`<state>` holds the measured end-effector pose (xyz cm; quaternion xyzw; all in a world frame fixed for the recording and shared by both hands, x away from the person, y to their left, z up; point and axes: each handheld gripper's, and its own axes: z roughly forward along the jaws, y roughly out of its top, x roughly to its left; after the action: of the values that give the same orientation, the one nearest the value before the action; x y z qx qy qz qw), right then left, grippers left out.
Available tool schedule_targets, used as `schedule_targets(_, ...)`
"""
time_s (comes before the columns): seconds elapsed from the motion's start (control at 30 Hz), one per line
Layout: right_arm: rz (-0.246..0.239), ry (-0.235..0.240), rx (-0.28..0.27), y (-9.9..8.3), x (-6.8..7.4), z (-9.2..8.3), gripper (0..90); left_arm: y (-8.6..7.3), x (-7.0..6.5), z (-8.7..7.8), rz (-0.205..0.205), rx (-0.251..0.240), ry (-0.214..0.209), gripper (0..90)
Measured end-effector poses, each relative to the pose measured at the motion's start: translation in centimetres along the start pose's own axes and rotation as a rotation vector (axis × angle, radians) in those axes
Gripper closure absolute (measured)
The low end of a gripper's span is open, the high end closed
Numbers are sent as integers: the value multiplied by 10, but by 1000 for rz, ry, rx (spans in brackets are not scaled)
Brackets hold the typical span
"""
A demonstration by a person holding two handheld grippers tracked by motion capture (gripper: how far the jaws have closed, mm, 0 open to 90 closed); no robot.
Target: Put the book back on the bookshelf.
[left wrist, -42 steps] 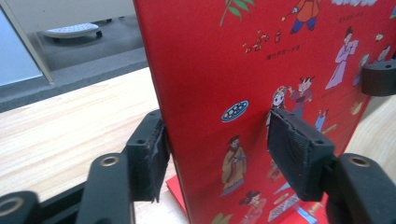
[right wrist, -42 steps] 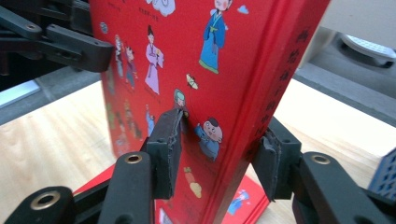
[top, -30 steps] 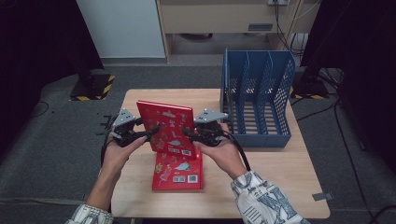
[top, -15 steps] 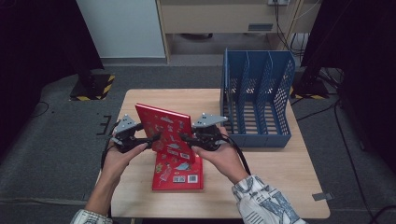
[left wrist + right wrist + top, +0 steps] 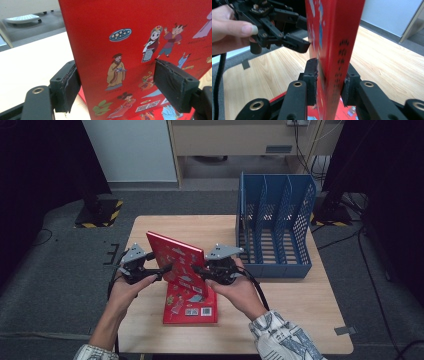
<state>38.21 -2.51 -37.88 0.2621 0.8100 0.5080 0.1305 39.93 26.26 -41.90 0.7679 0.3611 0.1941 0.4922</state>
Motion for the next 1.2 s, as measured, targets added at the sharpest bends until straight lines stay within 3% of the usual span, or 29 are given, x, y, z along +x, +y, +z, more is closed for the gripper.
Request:
schedule_targets(0.6,-2,62,-35,21,9,18,607,-13,-2,1,-23,-5,4,214)
schedule_targets(0.83,-10,41,-39,24,7,18,738,-13,-3,4,-23,-3,-4,207)
schedule_targets(1.2,-10,18,-45,19,4,-1,761,-5,-15,18,-5,2,-39,207)
